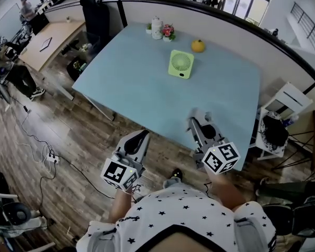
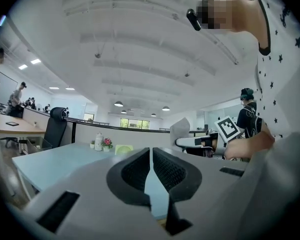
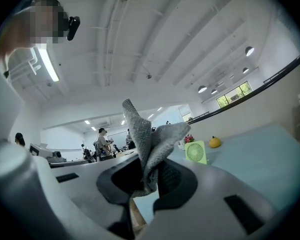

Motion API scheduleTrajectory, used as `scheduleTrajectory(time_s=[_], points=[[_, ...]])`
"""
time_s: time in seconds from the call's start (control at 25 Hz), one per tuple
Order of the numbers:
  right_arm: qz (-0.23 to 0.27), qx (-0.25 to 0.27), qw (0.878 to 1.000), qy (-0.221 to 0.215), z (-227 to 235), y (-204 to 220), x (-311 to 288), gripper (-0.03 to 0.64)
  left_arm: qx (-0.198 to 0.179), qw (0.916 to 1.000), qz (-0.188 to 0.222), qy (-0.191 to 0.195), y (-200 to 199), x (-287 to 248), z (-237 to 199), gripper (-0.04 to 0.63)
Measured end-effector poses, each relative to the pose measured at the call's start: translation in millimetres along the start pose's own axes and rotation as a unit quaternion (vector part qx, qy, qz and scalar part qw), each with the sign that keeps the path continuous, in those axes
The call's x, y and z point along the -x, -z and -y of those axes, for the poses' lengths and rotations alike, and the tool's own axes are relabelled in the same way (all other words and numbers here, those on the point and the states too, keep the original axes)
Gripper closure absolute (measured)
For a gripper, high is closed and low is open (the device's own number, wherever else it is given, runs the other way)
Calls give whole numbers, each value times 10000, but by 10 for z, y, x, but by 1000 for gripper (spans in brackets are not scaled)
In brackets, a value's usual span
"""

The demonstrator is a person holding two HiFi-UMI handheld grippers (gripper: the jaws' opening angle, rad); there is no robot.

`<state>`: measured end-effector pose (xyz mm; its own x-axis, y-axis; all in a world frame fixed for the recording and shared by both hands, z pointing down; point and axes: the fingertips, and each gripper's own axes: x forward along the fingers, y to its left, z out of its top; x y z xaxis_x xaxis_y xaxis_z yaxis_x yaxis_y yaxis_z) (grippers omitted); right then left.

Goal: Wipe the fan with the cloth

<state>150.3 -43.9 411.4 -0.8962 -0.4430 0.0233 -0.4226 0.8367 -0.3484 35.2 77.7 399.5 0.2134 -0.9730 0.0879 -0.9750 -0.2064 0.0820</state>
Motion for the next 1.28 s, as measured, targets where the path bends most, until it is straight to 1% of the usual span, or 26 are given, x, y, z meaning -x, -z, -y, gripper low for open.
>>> scheduleTrajectory(time_s=[0.24, 0.36, 0.52, 0.68, 0.8, 0.92, 1.04, 1.28], points=[[155, 22, 9999, 29, 351, -149, -147, 563, -85, 9999, 46, -79, -60, -333, -97, 563], [285, 33, 9995, 136, 540, -246, -158, 563, -147, 9998, 125, 21, -107, -495, -60, 563], [354, 0, 9990, 278, 681, -271, -215, 563, -161, 9997, 65, 174, -93, -698, -137, 563], [380, 2, 9977, 553, 826, -305, -317, 563, -109, 9988, 68, 471, -77, -957, -263, 563], [494, 63, 9958, 775, 914, -414, -445, 563, -109, 9969, 110, 775, -139, -1234, -425, 563], [579, 108, 9930, 1026, 979, -496, -577, 563, -195, 9931, 141, 1145, -255, -1491, -577, 563], [648, 85, 9898, 1264, 1057, -551, -717, 563, -283, 9897, 204, 1388, -376, -1708, -744, 563], [640, 77, 9846, 1626, 1063, -584, -990, 563, -204, 9828, 120, 1832, -414, -1955, -1028, 563]])
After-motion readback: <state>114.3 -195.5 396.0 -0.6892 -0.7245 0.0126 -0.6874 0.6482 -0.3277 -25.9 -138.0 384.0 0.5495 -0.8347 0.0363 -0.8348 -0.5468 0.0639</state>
